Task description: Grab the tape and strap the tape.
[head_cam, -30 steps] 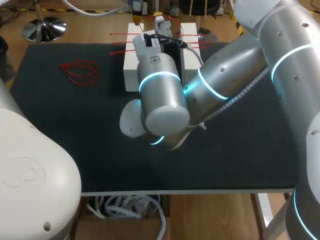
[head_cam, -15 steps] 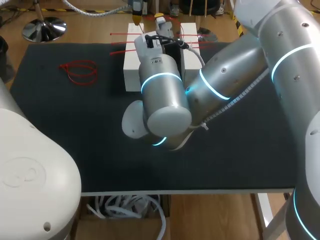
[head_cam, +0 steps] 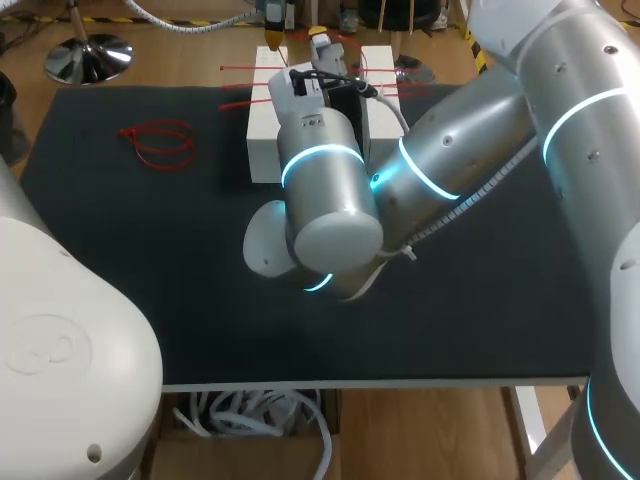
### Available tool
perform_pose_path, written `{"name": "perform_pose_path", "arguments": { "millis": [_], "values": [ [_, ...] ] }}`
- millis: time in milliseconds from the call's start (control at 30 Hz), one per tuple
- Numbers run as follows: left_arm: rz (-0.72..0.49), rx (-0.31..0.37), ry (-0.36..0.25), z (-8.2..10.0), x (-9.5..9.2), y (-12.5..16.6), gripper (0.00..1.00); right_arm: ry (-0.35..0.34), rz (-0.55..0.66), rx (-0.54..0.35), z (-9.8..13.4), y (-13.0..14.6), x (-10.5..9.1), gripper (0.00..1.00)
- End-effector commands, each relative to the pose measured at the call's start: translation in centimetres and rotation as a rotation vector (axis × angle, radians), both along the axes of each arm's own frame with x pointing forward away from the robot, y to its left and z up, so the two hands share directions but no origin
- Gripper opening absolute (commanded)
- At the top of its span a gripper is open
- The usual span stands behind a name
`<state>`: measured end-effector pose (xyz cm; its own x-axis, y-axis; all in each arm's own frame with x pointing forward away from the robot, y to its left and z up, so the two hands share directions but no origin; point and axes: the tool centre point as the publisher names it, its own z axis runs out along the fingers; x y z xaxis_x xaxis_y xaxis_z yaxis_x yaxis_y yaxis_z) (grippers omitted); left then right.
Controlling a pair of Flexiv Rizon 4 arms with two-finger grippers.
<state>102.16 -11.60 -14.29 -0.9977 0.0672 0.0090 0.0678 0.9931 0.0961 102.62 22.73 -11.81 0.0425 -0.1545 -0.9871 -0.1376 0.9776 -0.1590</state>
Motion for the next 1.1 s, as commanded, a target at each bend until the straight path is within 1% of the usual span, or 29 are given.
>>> {"name": "perform_pose_path", "arguments": {
  "millis": [33,567,1100],
  "values": [
    [0.001,0.002,-0.001,0.01,-0.06,-0.01,0.0,0.006,-0.001,-0.003,0.29,0.22,0.04,0.0],
    [0.001,0.002,-0.001,0.01,-0.06,-0.01,0.0,0.001,0.019,-0.009,0.32,0.69,0.37,0.0],
    [0.001,0.002,-0.001,0.01,-0.06,-0.01,0.0,0.011,0.035,-0.009,0.17,1.1,0.28,0.0]
  ]
}}
